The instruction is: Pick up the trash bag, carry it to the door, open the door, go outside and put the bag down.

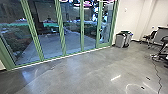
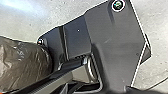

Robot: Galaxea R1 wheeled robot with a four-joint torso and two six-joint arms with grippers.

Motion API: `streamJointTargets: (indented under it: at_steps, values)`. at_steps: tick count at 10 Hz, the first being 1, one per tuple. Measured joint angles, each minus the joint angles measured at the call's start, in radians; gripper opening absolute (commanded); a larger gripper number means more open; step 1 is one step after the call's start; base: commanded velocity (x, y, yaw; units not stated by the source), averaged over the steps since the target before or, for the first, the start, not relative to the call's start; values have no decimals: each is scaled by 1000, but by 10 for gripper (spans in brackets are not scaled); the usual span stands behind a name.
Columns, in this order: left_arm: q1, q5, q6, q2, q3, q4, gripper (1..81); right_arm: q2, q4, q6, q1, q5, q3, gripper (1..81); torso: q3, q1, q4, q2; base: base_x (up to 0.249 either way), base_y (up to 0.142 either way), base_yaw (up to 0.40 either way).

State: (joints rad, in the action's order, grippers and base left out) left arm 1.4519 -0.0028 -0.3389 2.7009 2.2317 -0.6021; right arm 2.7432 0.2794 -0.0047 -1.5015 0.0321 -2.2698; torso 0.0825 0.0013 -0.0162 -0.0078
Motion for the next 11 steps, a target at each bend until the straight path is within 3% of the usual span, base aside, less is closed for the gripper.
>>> streamJointTargets:
  at_steps: [3, 11]
  values:
    - [0, 0, 0, 0, 0, 0, 10, 0, 0, 0, 0, 0, 0, 811, 0, 0, 0, 0, 0, 0, 0]
    - [3, 2, 0, 0, 1, 0, 10, 0, -3, -2, -3, -1, 0, 811, 0, -1, 0, 0, 77, 0, 0]
